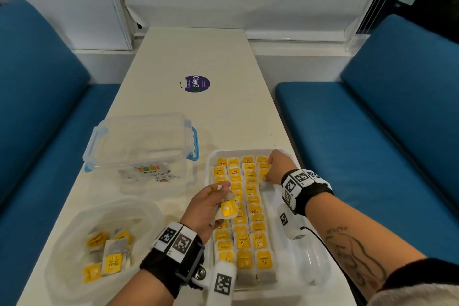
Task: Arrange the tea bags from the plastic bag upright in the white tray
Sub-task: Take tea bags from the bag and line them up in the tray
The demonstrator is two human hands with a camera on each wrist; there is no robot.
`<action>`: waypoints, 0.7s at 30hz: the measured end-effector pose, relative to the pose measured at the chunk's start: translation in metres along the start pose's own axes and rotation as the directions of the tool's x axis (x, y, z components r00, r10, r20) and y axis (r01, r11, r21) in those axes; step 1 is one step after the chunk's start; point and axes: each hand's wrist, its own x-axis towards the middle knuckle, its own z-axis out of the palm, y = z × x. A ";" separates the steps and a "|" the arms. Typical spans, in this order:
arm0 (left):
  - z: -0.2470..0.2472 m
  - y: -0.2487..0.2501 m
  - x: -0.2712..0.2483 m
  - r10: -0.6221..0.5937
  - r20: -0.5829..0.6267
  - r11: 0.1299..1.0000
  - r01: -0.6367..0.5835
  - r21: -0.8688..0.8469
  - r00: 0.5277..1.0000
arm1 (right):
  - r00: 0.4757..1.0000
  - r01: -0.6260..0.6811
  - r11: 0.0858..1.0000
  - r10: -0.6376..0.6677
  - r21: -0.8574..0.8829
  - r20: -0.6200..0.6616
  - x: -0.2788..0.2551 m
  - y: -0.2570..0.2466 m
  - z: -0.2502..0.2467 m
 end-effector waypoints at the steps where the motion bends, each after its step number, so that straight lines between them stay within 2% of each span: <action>1: 0.001 0.001 -0.001 -0.002 0.006 1.000 0.002 -0.009 1.000 | 1.000 0.003 0.999 -0.002 0.045 -0.024 -0.001 0.001 -0.002; 5: 0.006 0.004 -0.004 -0.027 0.013 0.999 0.027 -0.037 1.000 | 0.997 0.038 0.947 -0.012 0.319 -0.082 -0.009 0.006 -0.016; 8: 0.010 0.005 -0.002 -0.019 0.010 0.997 0.020 -0.080 1.000 | 0.992 0.120 0.922 -0.099 0.368 -0.075 -0.031 0.000 -0.032; 10: 0.012 0.006 -0.002 0.010 0.018 0.995 -0.008 -0.103 1.000 | 0.977 0.177 0.920 -0.206 0.350 0.047 -0.054 -0.010 -0.037; 12: 0.017 0.008 -0.005 0.043 0.026 0.994 -0.041 -0.099 0.999 | 0.933 0.182 0.915 -0.277 0.361 0.232 -0.078 -0.020 -0.035; 14: 0.021 0.009 -0.009 0.067 0.051 0.990 -0.060 -0.127 0.996 | 0.895 0.192 0.916 -0.311 0.353 0.319 -0.093 -0.026 -0.027; 18: 0.026 0.006 -0.012 0.108 0.085 0.964 -0.083 -0.253 0.991 | 0.927 0.208 0.859 -0.326 0.468 0.185 -0.103 -0.024 -0.015; 21: 0.023 0.001 -0.011 0.092 0.090 0.945 -0.058 -0.323 0.992 | 0.945 0.203 0.799 -0.311 0.565 0.100 -0.106 -0.021 -0.014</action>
